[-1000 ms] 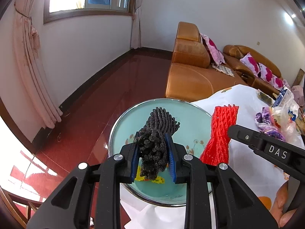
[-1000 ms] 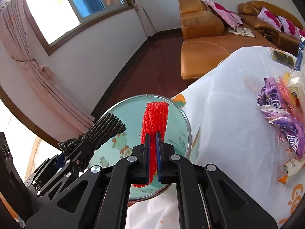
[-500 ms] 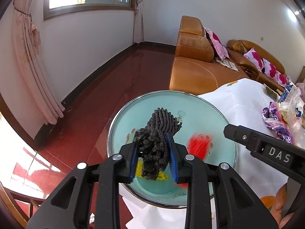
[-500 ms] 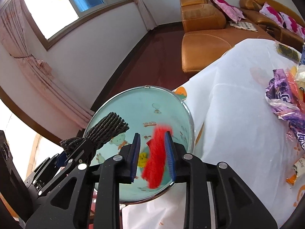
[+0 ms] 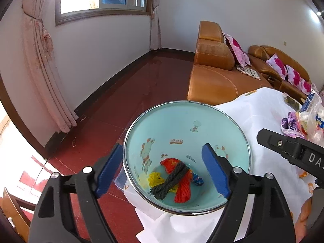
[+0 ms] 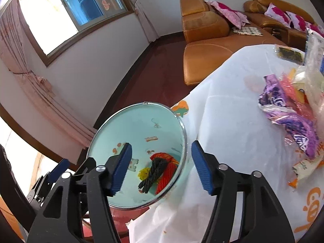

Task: Collect trash
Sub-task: 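Move both held items over the blue bin and open both grippers, then grasp the paper strip with the left gripper while the right grasps a clear plastic bag, then carry the paper strip with the left gripper over the blue bin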

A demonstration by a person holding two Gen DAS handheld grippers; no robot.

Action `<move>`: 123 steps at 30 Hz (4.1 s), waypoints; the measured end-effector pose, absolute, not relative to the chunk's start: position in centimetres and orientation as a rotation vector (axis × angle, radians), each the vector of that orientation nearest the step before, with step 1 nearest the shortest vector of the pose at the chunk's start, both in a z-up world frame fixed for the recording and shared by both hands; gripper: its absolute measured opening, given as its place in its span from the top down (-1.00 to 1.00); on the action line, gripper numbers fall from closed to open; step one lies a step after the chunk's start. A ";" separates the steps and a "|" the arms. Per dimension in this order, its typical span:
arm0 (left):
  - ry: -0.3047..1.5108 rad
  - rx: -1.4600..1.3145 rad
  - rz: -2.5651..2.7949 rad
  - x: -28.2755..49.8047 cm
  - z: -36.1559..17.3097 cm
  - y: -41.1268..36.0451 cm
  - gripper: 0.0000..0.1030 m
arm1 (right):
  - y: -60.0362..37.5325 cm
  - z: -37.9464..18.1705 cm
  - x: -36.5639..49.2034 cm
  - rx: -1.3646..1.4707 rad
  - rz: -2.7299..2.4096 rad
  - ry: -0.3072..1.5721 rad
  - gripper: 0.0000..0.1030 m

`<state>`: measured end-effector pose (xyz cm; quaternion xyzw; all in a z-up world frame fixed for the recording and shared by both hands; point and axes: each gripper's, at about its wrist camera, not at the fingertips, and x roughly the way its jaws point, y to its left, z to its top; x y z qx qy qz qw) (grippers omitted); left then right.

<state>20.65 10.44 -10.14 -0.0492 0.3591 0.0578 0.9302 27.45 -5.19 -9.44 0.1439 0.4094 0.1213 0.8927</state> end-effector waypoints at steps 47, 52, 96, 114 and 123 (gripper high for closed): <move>0.751 0.053 -0.136 17.1 -8.4 -3.6 -0.71 | -24.0 -7.9 18.8 0.368 -0.088 0.746 -0.37; 0.753 0.069 -0.169 17.0 -8.5 -4.9 -0.71 | -27.4 -8.3 17.1 0.378 -0.155 0.731 -0.37; 0.868 0.191 -0.570 20.9 -13.9 -18.8 0.48 | -35.6 -10.3 14.8 0.415 -0.134 0.745 0.83; 0.751 0.109 -0.658 14.0 -8.8 -13.4 0.81 | -33.9 -7.7 12.1 0.402 -0.169 0.665 0.90; 0.672 0.039 -0.537 13.1 -6.2 -7.1 0.81 | -30.4 -4.4 11.9 0.346 -0.104 0.604 0.90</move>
